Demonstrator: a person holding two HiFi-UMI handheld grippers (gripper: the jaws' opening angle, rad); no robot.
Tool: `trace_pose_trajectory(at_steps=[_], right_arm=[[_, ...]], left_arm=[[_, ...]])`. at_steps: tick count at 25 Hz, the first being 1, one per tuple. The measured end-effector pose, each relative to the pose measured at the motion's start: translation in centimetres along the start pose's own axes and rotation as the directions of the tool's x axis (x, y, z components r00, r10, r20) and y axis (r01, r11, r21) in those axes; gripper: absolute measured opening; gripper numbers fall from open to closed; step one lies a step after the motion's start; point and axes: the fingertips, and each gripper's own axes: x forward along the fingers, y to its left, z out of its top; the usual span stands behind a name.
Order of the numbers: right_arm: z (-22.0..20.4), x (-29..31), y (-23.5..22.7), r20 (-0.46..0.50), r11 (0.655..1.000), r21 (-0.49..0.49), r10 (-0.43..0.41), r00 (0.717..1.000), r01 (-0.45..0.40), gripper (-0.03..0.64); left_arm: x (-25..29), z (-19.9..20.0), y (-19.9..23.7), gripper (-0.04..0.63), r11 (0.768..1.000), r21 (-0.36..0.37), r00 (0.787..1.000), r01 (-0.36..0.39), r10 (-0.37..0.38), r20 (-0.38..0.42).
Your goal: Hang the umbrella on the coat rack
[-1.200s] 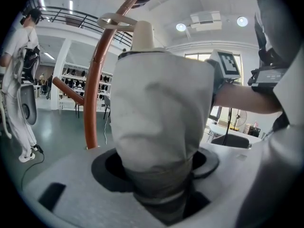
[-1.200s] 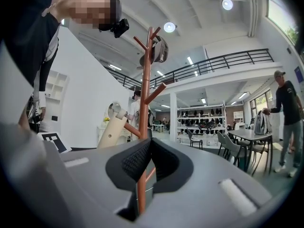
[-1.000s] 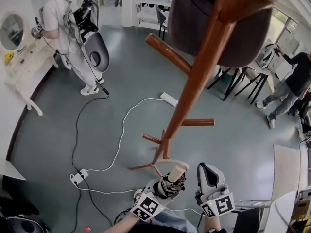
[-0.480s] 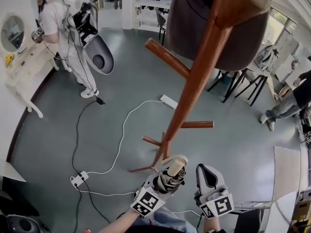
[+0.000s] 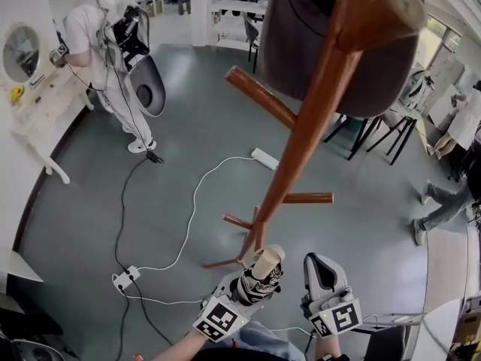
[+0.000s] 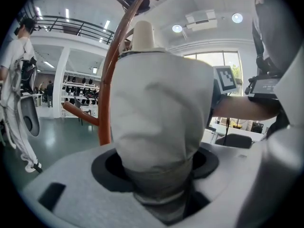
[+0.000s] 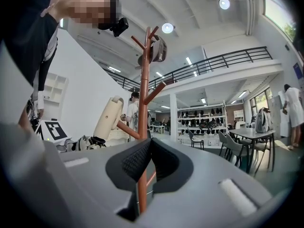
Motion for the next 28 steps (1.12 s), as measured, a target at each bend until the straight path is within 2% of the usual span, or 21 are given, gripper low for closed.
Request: trace_pose_trajectory(at_steps=[6,12,18,21,25,28], right_arm=[[-0.3,0.5,0.3,-0.001,1.000,0.008,0.014,1.000,-0.014,0.003],[-0.7,0.7,0.4,-0.007,1.000,0.011,0.015,1.000,-0.015,0.003],[-0.7,0.9,0.1,-0.010,1.000,0.016,0.010,1.000,-0.010,0.003],[-0.9,1.3,0.0,-0.011,1.000,0.019,0.012,1.000,-0.011,0.005],[-1.1,1.5,0.1,-0.013,1.000,0.024,0.017,1.000,-0.017,0.005],[-1.1,1.7,-0.1,-0.014,0.999,0.028,0.016,1.000,-0.016,0.003]], left_arm=[[0.2,-0.7,0.3,0.299,1.000,-0.004,1.000,0.009,-0.009,-0.025],[0.6,0.1,0.9,0.299,1.000,0.023,1.000,0.004,-0.004,-0.006],[-0.9,0.3,1.2,0.299,1.000,-0.011,1.000,-0.013,0.013,-0.001],[-0.8,0.2,1.6,0.299,1.000,-0.002,1.000,-0.019,0.019,-0.003],[0.4,0.9,1.1,0.299,1.000,0.017,1.000,-0.002,0.002,0.004],[1.3,1.6,0.7,0.299,1.000,-0.004,1.000,0.020,-0.020,0.023]])
